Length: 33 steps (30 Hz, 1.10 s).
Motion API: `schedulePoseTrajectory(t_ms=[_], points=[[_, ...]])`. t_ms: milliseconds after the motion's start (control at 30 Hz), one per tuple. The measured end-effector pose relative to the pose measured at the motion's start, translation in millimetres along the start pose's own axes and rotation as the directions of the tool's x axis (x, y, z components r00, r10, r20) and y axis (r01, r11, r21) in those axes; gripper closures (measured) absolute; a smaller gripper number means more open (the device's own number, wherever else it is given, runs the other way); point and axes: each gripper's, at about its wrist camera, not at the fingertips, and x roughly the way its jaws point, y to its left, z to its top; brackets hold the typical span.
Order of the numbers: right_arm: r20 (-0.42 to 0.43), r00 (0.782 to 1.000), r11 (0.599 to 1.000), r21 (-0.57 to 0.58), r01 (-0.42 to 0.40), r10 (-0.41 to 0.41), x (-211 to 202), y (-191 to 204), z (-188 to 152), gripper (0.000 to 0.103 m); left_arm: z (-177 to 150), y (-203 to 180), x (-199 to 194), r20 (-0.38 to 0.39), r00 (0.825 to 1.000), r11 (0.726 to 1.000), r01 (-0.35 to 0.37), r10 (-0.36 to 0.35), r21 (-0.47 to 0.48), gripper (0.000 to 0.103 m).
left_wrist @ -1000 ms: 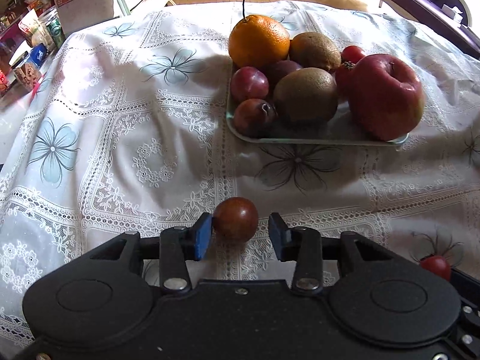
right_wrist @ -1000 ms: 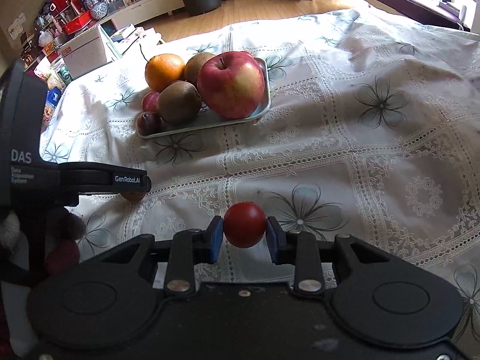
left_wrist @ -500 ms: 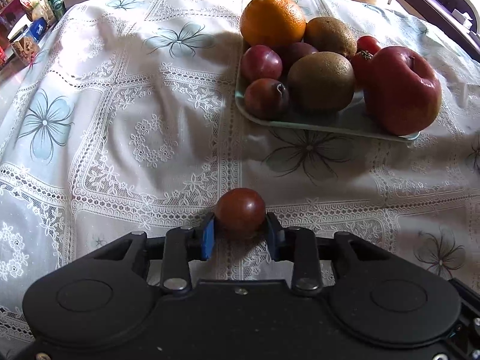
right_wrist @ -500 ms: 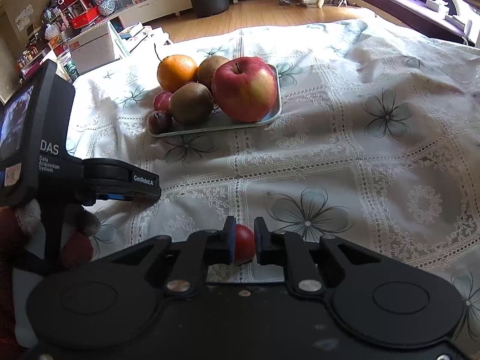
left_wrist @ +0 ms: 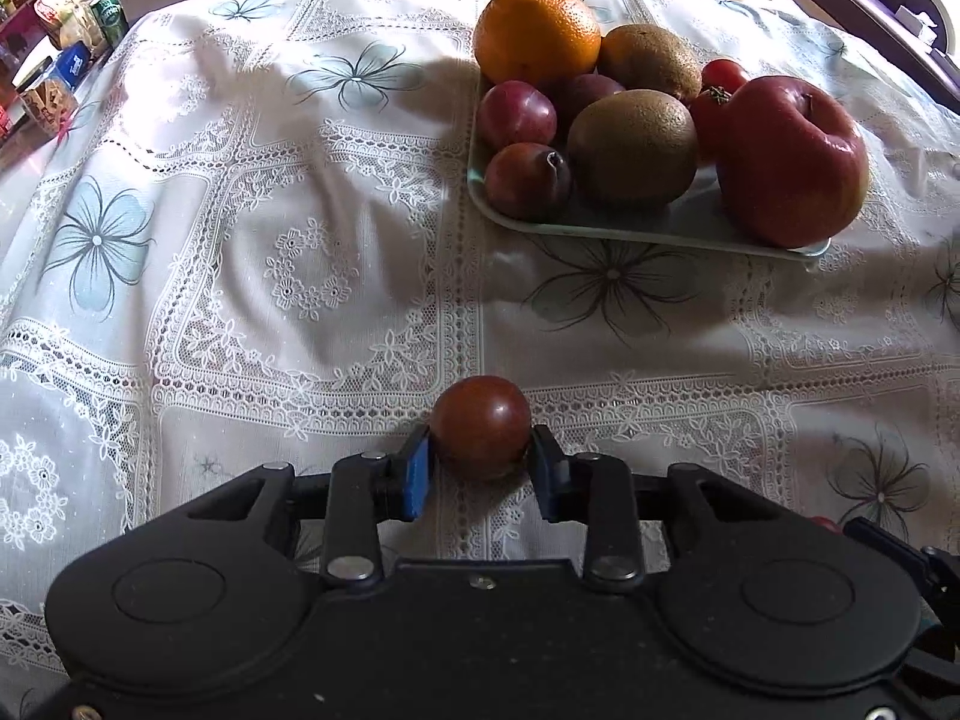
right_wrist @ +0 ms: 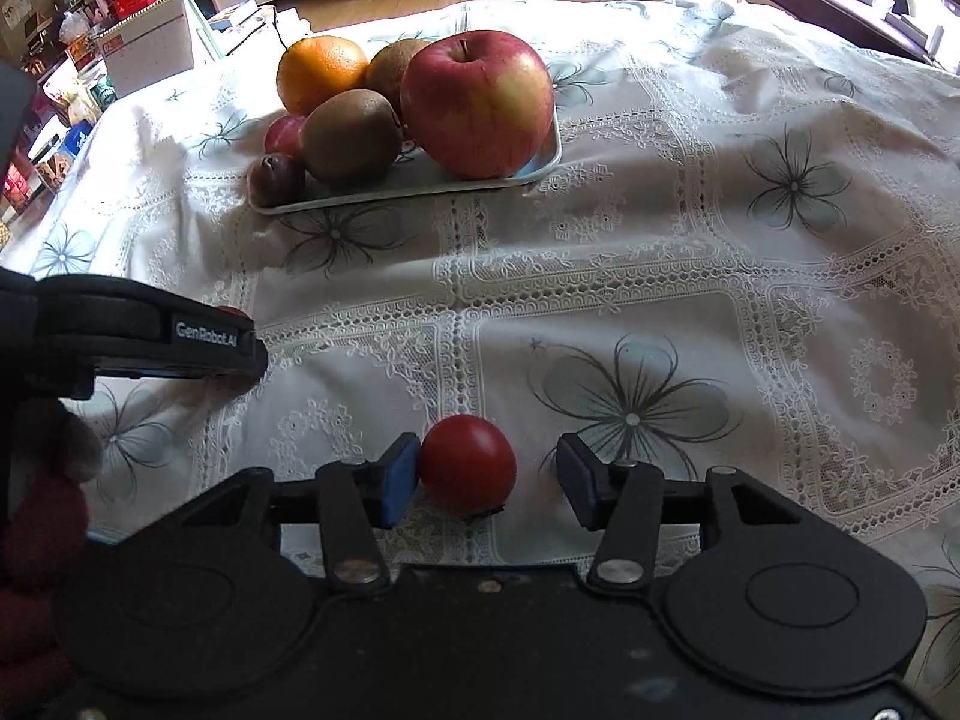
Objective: Organize fruits
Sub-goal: 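Carry both tomatoes over the gold tray and open both tools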
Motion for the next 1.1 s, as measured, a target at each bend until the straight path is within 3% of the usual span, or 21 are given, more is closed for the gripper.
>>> schedulePoseTrajectory(t_ms=[67,300,567,800,967,1100], points=[[0.015,1.000,0.999,-0.036,0.016,-0.016,-2,5,-3,0.070,-5,1,-4,-0.011,1.000,1.000,-0.003,0.003,-0.001,0.061],[0.077,0.997,0.996,-0.086,0.021,-0.015,-29,13,-5,0.070,-22,3,-30,-0.008,1.000,1.000,0.019,-0.019,0.000,0.061],[0.140,0.987,0.996,-0.031,-0.080,0.083,-86,2,-13,0.070,-42,1,-70,0.029,0.999,0.999,0.035,-0.036,0.017,0.061],[0.171,0.971,0.985,0.014,-0.170,0.165,-127,-7,-45,0.070,-79,-2,-102,0.063,0.996,0.996,0.066,-0.070,0.053,0.061],[0.157,0.975,0.985,0.049,-0.166,0.157,-136,-11,-74,0.070,-113,-8,-114,0.084,0.994,0.994,0.065,-0.073,0.090,0.061],[0.129,0.985,0.991,0.056,-0.119,0.111,-133,-10,-91,0.070,-129,-8,-108,0.043,0.994,0.992,0.095,-0.099,0.087,0.061]])
